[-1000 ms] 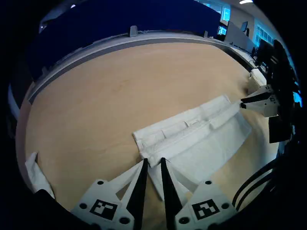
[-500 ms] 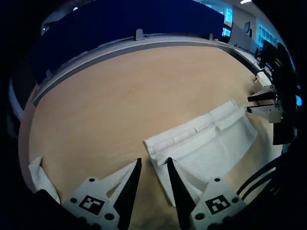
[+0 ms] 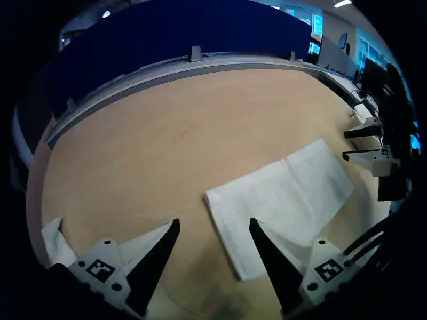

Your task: Fold towel

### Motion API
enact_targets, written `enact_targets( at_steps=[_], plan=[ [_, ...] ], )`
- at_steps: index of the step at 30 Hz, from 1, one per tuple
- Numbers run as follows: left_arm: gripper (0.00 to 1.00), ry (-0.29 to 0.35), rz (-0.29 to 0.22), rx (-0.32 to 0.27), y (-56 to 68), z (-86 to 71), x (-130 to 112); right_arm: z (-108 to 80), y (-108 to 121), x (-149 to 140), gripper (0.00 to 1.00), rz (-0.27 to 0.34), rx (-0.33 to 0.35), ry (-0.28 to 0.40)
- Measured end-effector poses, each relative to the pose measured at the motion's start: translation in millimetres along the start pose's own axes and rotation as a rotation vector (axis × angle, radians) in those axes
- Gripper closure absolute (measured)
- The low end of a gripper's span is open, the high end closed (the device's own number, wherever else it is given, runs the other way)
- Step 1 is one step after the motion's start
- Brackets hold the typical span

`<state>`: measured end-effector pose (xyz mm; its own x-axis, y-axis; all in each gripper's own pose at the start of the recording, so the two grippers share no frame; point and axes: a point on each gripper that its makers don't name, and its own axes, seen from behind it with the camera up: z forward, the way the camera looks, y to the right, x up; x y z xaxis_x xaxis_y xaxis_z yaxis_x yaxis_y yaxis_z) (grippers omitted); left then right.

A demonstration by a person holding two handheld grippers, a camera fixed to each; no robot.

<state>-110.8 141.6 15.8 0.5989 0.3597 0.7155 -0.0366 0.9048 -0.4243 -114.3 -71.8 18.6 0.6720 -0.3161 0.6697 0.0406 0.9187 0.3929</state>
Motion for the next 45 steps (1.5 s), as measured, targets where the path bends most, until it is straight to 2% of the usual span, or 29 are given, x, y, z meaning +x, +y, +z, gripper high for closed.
enact_targets(
  at_steps=[9, 23, 30, 39, 43, 45],
  plan=[
    [0.03, -0.001, -0.037, 0.001, 3.0, -20.3, -17.4, -18.8, -10.8, -13.1, 0.0, -0.004, 0.011, -0.007],
    [0.04, -0.024, -0.108, 0.025, 3.6, -55.9, -63.5, -51.3, -24.3, -45.8, 0.0, -0.011, 0.03, -0.026],
    [0.03, -0.019, -0.131, 0.05, -1.5, -67.5, -71.1, -52.0, -34.5, -52.9, 0.0, -0.052, 0.079, -0.043],
    [0.04, -0.017, -0.17, 0.087, -8.2, -89.0, -89.2, -50.0, -50.5, -67.2, 0.0, -0.139, 0.167, -0.091],
    [0.03, -0.022, -0.184, 0.103, -11.5, -99.1, -101.0, -48.1, -54.9, -72.9, 0.04, -0.176, 0.192, -0.113],
    [0.04, -0.025, -0.191, 0.11, -13.2, -103.5, -106.1, -46.8, -56.5, -75.7, 0.1, -0.192, 0.202, -0.124]
  ],
)
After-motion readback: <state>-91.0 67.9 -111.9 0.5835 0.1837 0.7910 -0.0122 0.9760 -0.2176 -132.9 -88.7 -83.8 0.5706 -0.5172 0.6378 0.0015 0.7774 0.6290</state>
